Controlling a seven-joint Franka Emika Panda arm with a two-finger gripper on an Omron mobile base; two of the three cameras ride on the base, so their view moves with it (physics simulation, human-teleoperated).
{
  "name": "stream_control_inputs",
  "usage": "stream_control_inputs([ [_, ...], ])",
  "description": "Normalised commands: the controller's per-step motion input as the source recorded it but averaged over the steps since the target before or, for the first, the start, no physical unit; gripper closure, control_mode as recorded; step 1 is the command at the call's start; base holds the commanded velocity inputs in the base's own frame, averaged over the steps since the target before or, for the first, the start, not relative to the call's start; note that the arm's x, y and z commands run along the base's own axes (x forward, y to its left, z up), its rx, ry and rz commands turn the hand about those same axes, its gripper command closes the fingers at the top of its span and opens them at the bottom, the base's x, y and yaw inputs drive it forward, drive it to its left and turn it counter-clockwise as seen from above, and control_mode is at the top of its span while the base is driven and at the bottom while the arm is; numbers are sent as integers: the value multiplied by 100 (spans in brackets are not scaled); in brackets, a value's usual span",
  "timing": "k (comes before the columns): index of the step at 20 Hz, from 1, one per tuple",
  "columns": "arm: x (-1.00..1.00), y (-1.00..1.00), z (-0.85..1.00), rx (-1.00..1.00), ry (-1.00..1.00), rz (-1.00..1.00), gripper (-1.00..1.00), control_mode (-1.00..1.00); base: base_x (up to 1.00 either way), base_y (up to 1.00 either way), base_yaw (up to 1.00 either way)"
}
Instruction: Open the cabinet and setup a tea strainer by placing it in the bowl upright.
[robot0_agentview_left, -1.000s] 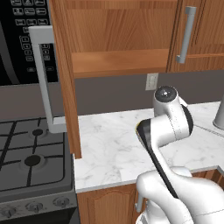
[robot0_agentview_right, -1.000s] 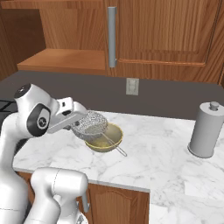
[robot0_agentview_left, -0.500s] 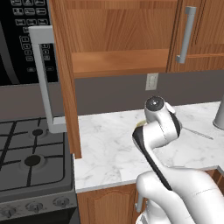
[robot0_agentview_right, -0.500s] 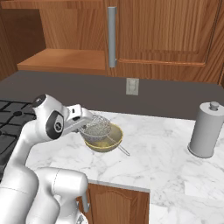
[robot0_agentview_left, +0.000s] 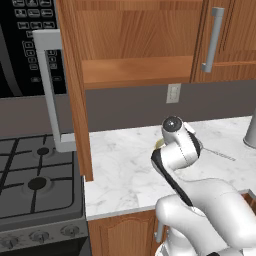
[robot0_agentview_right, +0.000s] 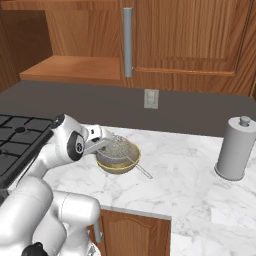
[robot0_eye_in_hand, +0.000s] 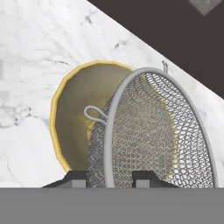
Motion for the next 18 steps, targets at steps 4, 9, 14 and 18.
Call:
stream_control_inputs([
  [4,25,-20,-19,0,0,0,100,-100,0,0,0],
  [9,26,-6,-19,0,0,0,100,-100,0,0,0],
  [14,4,5,-2,0,0,0,100,-100,0,0,0],
  [18,12,0,0,0,0,0,100,-100,0,0,0],
])
